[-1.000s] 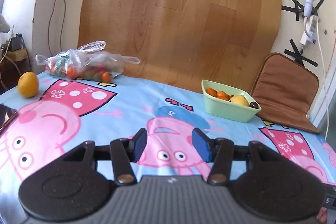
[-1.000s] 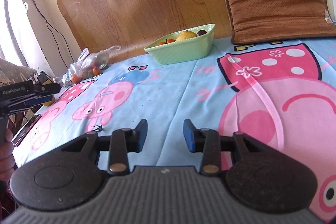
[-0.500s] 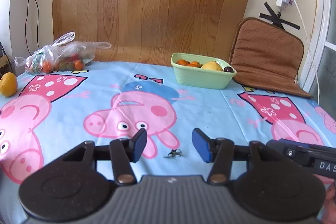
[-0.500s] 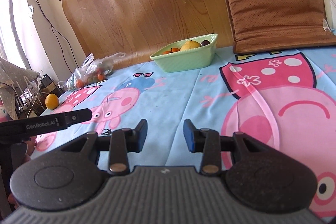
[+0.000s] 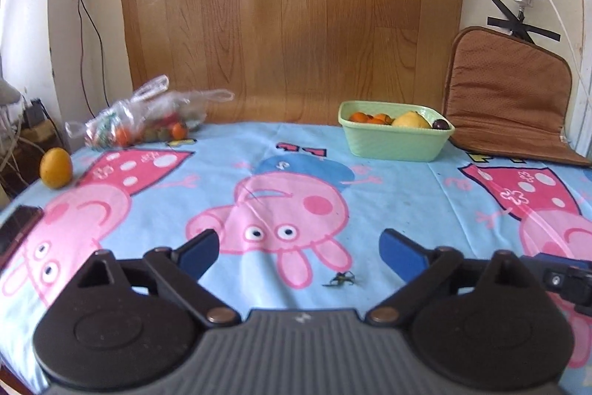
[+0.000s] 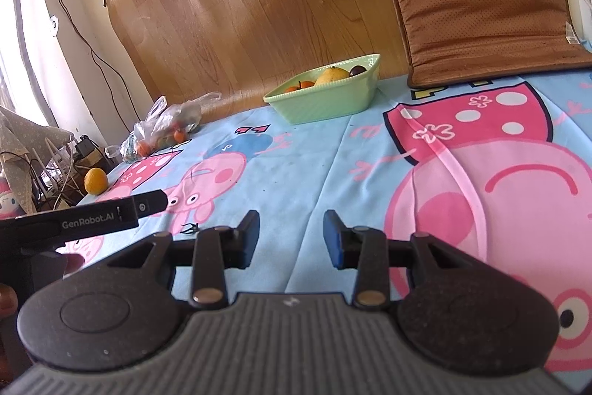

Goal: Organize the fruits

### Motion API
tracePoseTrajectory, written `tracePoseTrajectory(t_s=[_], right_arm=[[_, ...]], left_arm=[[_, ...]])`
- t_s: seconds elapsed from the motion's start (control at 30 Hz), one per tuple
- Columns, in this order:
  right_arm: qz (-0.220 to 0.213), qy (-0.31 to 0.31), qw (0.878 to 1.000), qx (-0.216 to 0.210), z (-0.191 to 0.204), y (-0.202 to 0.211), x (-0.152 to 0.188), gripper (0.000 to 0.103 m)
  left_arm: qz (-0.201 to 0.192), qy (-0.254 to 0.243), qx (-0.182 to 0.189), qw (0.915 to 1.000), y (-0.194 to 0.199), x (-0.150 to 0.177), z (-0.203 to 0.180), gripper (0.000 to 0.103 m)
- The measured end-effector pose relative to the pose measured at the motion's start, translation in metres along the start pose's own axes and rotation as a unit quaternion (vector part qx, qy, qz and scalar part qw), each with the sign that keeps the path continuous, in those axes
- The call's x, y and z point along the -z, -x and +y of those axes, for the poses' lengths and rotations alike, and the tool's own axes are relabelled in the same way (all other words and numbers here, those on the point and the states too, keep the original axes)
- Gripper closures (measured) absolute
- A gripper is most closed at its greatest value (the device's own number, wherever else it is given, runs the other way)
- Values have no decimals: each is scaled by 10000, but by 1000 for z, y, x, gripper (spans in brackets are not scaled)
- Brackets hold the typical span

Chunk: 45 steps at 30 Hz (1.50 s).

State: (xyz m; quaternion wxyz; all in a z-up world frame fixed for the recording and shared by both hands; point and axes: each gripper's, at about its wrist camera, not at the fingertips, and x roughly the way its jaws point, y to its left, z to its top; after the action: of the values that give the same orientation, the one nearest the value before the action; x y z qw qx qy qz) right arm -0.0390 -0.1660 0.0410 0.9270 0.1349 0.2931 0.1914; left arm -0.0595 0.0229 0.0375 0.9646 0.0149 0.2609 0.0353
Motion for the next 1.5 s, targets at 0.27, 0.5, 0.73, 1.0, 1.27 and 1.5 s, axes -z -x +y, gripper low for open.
tracePoseTrajectory(t_s=[0.27,0.5,0.73,1.0,1.27,1.5], right_arm=[[-23,-55,10000,-14,-2,2,1,61],[-28,-95,9999,-18,-5,3,0,61],[-10,-148,9999,-11,-6,3,1,61],[1,-204,9998,-2,-10,2,0,61],[12,-238,9997,-11,-11,1,0,61],[35,-271,9996,-28,-14,0,-1,61]], left_arm=[[-109,-78,-140,9998,2,-4,-5,0],[-113,-137,-321,9993,1,-4,-6,0],[-55,-203,-481,9986,-2,-3,-7,0],[138,-334,-620,9974,-9,0,-10,0],[179,-433,-627,9969,-11,1,-13,0],[191,-596,-764,9951,-13,1,-17,0]])
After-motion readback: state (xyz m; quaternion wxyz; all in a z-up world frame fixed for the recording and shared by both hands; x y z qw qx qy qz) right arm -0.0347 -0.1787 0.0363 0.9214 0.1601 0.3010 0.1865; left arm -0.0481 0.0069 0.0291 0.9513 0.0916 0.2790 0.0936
